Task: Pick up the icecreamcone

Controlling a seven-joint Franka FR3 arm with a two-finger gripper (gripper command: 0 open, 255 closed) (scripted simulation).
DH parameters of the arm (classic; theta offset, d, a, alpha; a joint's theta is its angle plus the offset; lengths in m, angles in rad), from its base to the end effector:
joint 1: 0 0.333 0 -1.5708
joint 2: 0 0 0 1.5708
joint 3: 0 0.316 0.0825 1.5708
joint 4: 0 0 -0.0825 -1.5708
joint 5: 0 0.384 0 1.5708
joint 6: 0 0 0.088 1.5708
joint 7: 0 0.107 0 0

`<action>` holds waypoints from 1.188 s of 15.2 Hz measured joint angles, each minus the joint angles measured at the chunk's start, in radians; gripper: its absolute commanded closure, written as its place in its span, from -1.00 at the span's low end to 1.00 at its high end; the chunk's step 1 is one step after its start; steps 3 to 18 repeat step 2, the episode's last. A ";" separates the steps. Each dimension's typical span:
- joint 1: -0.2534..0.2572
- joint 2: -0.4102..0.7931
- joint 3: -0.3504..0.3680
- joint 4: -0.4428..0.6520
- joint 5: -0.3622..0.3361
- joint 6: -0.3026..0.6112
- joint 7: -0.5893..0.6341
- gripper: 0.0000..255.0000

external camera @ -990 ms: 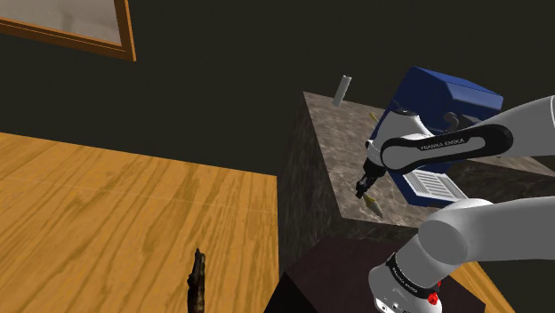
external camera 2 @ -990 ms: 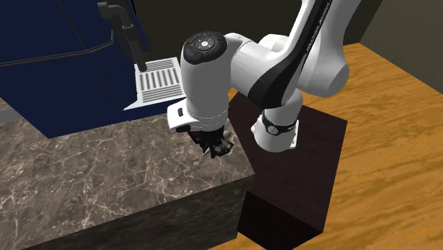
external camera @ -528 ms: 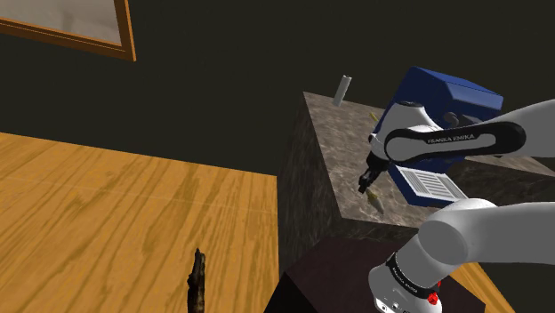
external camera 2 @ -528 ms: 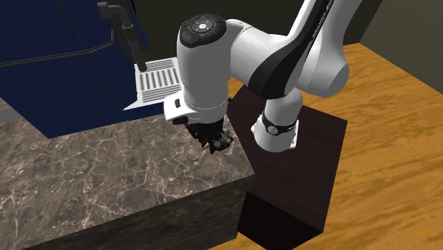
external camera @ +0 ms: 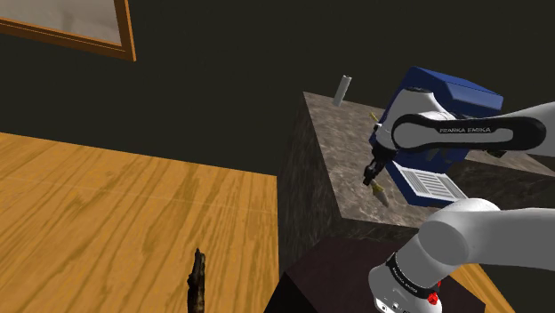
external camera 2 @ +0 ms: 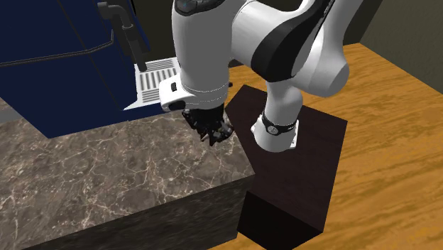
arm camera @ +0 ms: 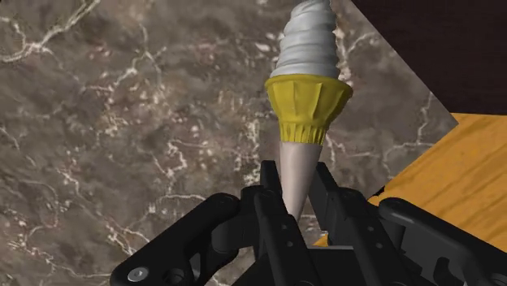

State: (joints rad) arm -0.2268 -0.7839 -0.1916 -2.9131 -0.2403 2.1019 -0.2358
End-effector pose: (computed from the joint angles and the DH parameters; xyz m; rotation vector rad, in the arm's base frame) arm 0.2660 -0.1186 0.3688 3.0818 0.0000 -0.0728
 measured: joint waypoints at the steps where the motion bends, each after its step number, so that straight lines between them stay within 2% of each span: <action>1: 0.001 -0.006 0.001 0.011 0.003 -0.017 -0.002 1.00; 18: 0.002 -0.013 0.003 0.017 0.005 -0.030 -0.002 1.00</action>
